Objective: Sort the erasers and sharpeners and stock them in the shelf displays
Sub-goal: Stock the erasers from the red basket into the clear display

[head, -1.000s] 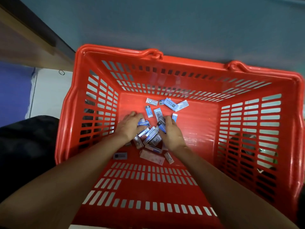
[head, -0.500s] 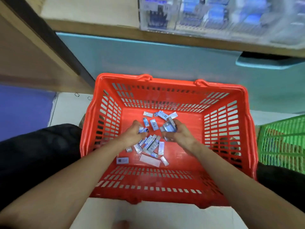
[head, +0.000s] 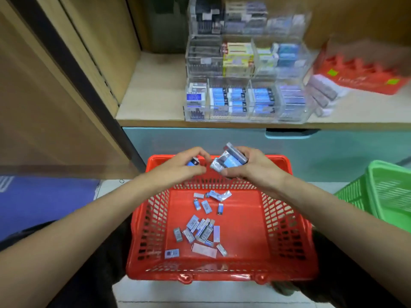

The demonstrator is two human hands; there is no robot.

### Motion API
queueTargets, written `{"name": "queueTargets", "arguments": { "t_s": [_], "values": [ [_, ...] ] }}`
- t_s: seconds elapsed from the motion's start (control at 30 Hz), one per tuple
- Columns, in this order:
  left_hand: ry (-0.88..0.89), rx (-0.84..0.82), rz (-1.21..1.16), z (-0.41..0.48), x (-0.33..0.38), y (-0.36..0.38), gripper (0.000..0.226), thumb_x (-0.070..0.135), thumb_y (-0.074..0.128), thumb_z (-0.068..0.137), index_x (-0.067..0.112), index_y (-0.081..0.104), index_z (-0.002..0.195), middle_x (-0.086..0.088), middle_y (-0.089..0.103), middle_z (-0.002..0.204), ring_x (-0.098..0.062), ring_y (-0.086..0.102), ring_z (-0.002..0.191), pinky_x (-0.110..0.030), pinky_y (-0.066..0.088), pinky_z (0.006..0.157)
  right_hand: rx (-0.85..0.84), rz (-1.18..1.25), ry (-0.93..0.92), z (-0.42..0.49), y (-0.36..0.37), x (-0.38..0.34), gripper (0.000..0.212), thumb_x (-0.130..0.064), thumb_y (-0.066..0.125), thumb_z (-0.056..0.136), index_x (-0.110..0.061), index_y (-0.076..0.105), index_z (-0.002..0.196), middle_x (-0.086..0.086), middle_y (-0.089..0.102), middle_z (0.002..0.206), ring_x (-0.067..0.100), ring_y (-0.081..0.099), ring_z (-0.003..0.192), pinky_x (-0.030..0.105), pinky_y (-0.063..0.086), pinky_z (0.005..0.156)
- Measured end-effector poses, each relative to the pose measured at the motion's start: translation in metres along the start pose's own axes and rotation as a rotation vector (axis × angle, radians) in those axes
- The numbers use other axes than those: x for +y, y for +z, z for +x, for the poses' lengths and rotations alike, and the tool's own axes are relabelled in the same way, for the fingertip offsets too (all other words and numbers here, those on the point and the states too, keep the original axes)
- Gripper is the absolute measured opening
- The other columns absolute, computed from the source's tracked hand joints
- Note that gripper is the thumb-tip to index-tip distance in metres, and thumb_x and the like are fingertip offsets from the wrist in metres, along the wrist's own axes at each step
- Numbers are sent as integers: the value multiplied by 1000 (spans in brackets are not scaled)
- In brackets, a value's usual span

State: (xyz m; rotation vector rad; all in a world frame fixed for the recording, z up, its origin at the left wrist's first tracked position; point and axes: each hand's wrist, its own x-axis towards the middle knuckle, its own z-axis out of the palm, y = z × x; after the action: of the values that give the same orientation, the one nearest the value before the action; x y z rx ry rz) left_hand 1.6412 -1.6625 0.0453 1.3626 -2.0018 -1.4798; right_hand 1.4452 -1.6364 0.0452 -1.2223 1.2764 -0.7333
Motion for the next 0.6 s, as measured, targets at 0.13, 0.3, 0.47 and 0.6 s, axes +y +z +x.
{"name": "queueTargets", "arguments": {
  "t_s": [0.13,0.3,0.47,0.6],
  "values": [
    [130,22,99,-9,34,-4,34,26,76,78,24,56,106,-14,63,98,-15,58,83,-29,46,82,-16,-31,-71,-21,-7,-38,27,7,71,75,-13,57,87,-1,59,68,0,51,52,11,40,52],
    [243,113,28,-9,51,-2,28,18,76,77,16,59,98,0,67,90,-5,56,79,-19,43,76,22,-7,-143,-29,-15,-59,29,6,71,75,-13,58,93,-1,61,75,4,55,61,14,45,58],
    [302,165,30,-5,66,-9,30,15,76,76,26,57,97,18,60,84,13,54,81,-5,37,76,54,-41,-171,-23,-24,-65,24,-4,73,77,-14,60,94,-1,62,78,7,55,68,21,44,66],
    [289,201,-74,3,76,-17,25,6,72,79,18,58,96,11,63,83,10,55,72,-5,40,70,168,-120,-251,-16,-37,-75,20,-7,71,80,-15,55,89,2,58,72,10,57,63,26,46,61]
  ]
}}
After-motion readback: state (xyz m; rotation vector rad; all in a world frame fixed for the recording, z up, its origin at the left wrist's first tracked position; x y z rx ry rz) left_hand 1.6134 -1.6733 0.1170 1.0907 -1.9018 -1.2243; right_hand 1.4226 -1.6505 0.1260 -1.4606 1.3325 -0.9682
